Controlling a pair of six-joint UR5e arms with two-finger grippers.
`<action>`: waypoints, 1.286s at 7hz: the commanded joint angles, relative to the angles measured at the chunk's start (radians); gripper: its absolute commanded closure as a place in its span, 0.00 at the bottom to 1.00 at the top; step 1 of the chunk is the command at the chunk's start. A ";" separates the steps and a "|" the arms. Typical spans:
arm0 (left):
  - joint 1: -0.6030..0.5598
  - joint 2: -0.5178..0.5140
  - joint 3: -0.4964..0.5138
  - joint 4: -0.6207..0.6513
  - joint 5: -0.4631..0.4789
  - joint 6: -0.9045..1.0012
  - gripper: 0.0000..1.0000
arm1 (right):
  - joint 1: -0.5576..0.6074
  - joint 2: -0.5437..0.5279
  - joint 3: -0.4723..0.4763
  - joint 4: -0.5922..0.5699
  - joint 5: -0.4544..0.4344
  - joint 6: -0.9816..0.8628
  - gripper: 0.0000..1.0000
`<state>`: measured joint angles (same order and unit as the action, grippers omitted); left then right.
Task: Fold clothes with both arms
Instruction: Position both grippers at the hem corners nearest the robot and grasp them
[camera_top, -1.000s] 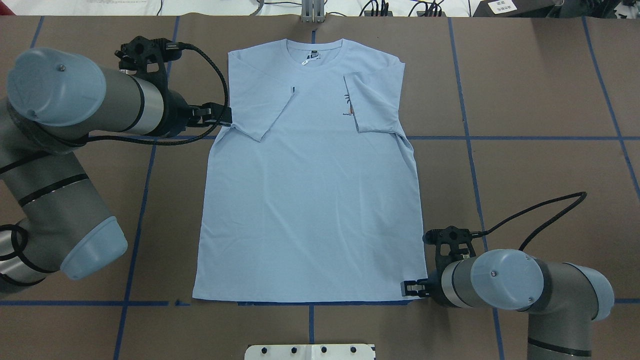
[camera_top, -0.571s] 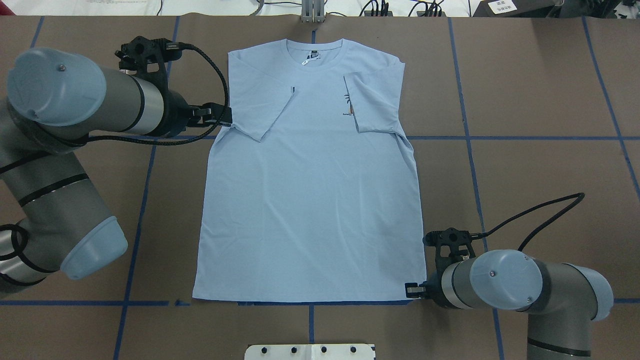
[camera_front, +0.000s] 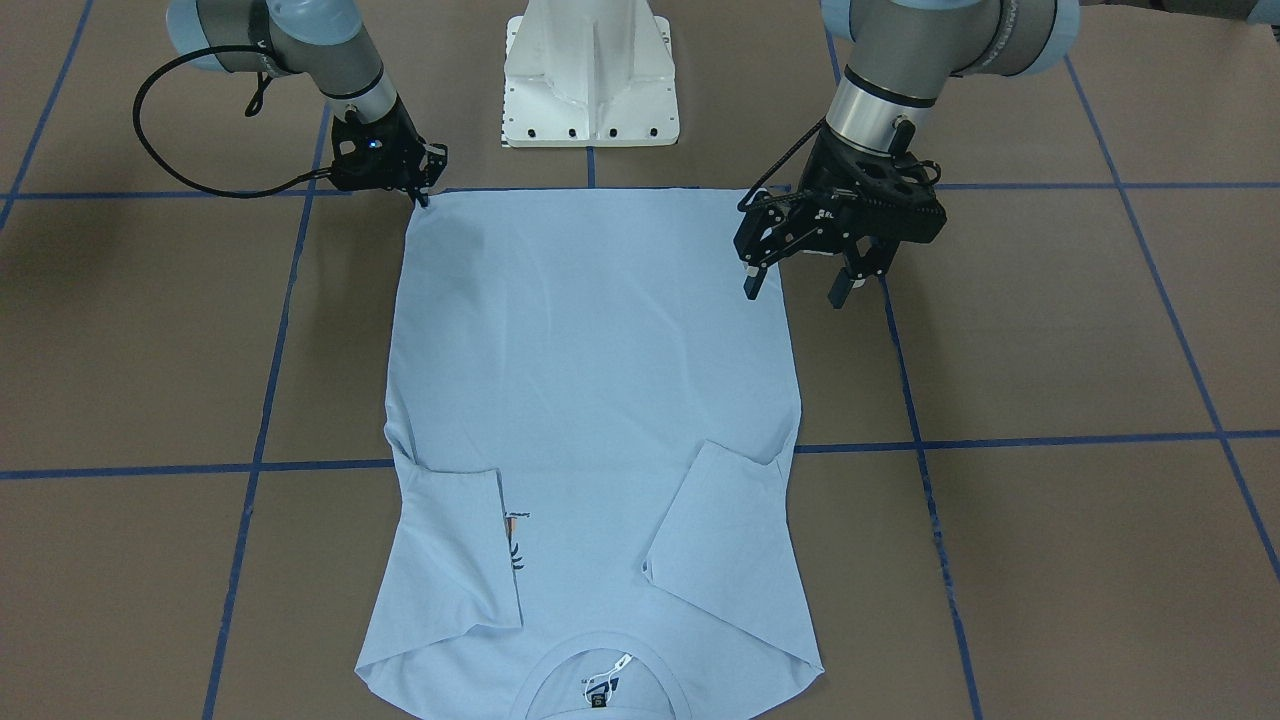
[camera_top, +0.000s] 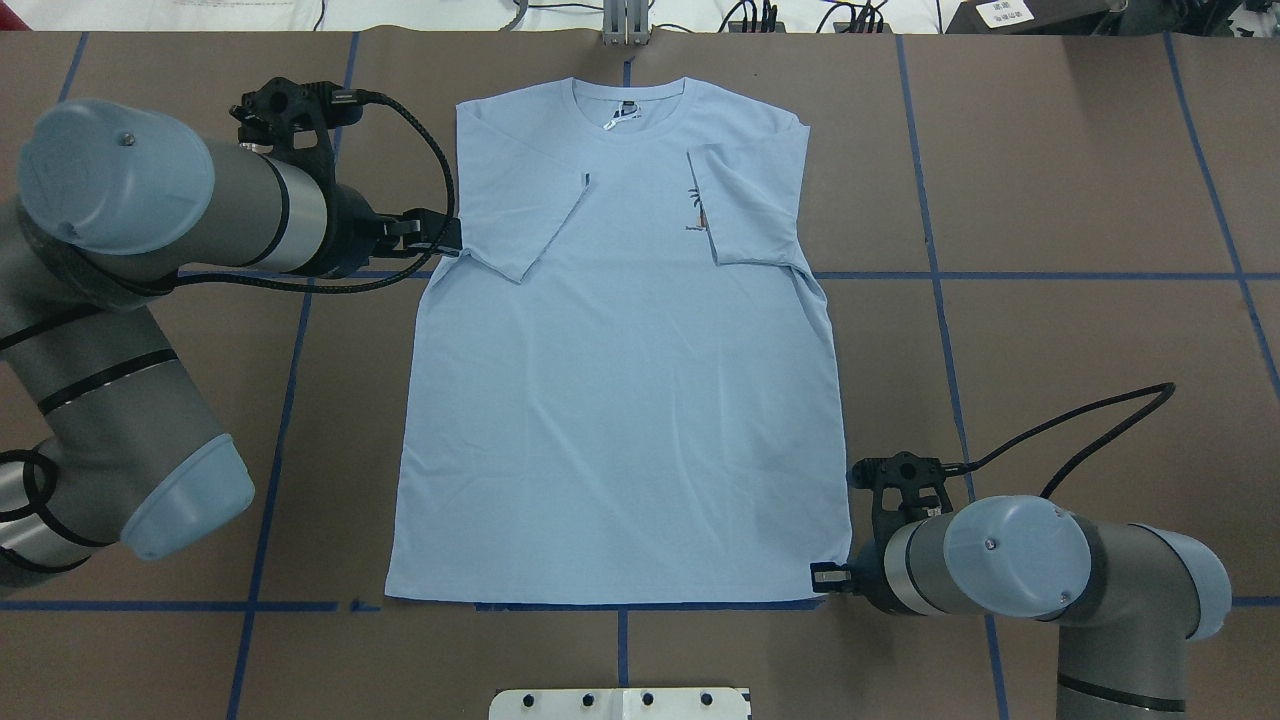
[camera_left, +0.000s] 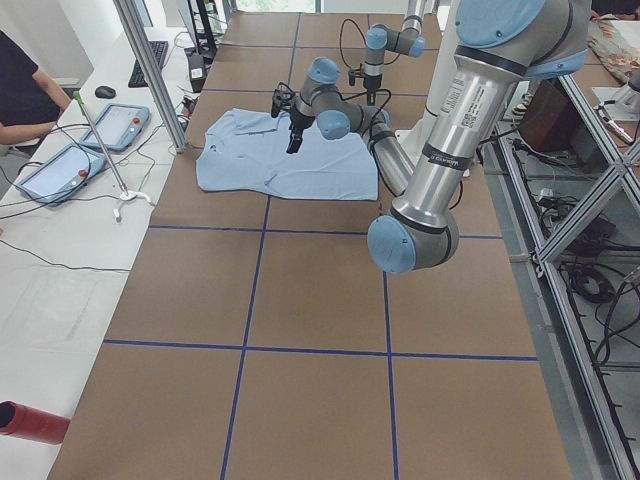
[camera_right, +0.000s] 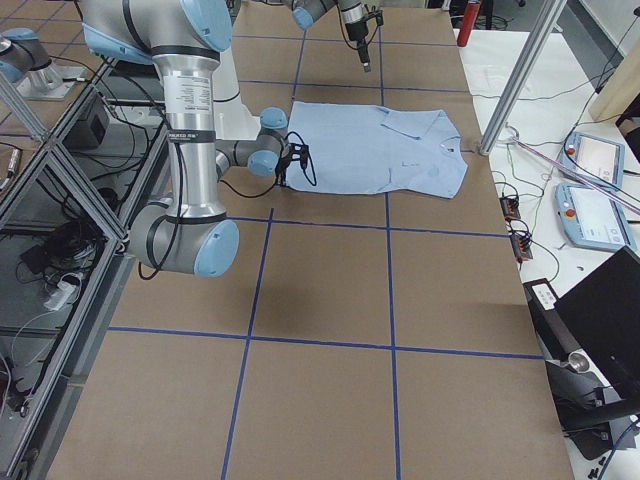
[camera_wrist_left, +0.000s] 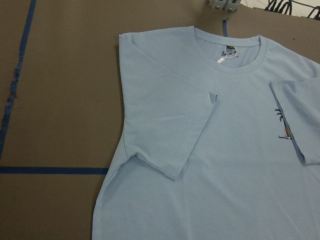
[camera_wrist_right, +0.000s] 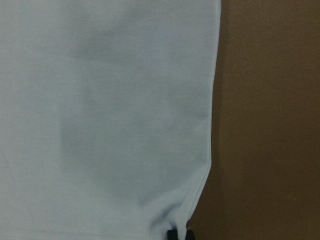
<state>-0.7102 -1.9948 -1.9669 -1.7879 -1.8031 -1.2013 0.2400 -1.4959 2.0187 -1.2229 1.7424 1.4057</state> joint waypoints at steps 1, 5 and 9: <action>0.039 0.135 -0.042 -0.017 -0.061 -0.108 0.00 | 0.021 0.000 0.026 0.006 -0.017 0.002 1.00; 0.499 0.251 -0.147 0.107 0.160 -0.585 0.08 | 0.035 -0.001 0.078 0.010 -0.043 0.029 1.00; 0.526 0.211 -0.047 0.121 0.209 -0.577 0.17 | 0.042 0.002 0.075 0.010 -0.038 0.029 1.00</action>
<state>-0.1874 -1.7735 -2.0340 -1.6686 -1.6007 -1.7781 0.2784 -1.4947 2.0942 -1.2130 1.7025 1.4347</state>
